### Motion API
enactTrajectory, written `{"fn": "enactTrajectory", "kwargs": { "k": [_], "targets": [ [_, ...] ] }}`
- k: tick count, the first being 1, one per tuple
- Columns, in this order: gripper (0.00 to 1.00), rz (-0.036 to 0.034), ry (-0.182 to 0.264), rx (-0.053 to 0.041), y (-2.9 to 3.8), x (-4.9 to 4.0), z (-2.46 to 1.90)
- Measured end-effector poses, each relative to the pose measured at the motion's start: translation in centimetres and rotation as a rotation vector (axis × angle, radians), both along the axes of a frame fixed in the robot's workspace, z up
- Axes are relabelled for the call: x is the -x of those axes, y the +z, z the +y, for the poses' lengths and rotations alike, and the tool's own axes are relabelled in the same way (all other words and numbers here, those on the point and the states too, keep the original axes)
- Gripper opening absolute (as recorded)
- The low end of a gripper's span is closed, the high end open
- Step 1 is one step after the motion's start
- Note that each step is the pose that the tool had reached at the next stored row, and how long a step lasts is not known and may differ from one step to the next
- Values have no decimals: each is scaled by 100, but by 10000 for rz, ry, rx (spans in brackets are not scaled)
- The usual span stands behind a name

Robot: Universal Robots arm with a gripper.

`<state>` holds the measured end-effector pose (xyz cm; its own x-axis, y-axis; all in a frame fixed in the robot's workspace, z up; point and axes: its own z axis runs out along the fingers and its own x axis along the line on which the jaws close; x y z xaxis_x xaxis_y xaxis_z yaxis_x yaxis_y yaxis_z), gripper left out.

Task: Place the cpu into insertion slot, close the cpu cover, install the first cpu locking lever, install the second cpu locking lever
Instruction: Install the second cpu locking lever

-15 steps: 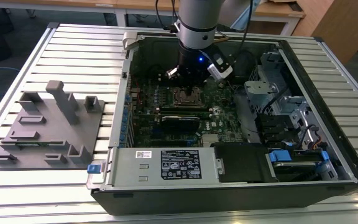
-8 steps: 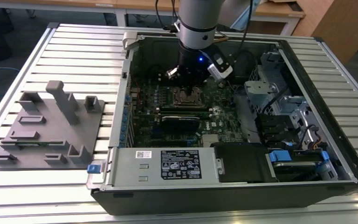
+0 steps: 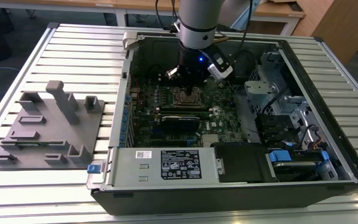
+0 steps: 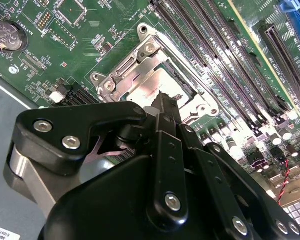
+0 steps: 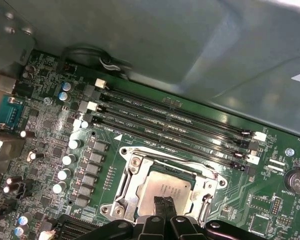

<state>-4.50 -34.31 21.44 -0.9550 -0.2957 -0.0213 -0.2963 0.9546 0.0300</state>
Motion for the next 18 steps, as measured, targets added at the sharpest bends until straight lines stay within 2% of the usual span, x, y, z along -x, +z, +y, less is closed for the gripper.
{"fn": "enactTrajectory", "kwargs": {
  "k": [10, 18],
  "targets": [
    [10, 1, 65, 1, 1, 0, 0],
    [10, 1, 61, 0, 76, 0, 0]
  ]
}}
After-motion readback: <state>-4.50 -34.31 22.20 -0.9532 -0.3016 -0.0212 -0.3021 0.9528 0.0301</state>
